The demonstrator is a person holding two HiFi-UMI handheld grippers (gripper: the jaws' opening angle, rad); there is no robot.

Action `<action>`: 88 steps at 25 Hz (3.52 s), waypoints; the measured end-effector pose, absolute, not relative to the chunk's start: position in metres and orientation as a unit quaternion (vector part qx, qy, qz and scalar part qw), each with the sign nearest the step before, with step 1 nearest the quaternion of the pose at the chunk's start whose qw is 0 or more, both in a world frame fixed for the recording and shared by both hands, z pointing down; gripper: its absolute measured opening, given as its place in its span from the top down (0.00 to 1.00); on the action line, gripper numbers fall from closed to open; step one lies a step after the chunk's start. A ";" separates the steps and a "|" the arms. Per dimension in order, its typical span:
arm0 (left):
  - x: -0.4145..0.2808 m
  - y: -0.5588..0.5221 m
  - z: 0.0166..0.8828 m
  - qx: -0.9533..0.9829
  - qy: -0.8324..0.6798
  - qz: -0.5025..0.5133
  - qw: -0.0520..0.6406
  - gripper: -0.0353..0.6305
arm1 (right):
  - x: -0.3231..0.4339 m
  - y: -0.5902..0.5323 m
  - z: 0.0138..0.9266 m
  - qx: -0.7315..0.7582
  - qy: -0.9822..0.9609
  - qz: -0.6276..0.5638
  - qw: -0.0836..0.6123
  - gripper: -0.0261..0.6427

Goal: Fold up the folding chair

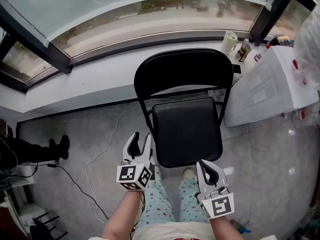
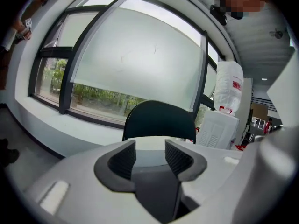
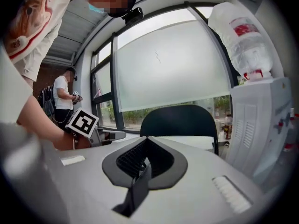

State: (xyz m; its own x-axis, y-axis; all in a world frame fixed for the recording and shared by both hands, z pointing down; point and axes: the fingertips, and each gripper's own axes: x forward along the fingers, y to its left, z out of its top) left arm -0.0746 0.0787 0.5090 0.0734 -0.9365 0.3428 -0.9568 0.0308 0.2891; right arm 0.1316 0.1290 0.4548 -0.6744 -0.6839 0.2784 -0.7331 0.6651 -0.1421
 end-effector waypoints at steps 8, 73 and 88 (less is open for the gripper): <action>-0.108 0.012 0.633 0.697 -0.663 0.087 0.259 0.61 | 0.145 0.124 0.573 0.478 -0.850 0.160 0.152 0.93; -0.122 -0.103 0.688 0.760 -0.602 0.142 0.200 0.94 | 0.162 0.115 0.790 0.414 -0.544 0.656 -0.319 0.55; -0.139 -0.107 0.624 0.805 -0.563 0.052 0.179 0.94 | 0.100 0.100 0.727 0.521 -0.464 0.654 -0.292 0.58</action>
State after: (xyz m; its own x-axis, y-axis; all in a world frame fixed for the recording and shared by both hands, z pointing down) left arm -0.1385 -0.1074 0.6235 0.3613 -0.8878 0.2850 -0.9250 -0.3025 0.2301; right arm 0.1002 0.0997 0.7274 -0.2862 -0.8654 0.4113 -0.1017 -0.3993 -0.9111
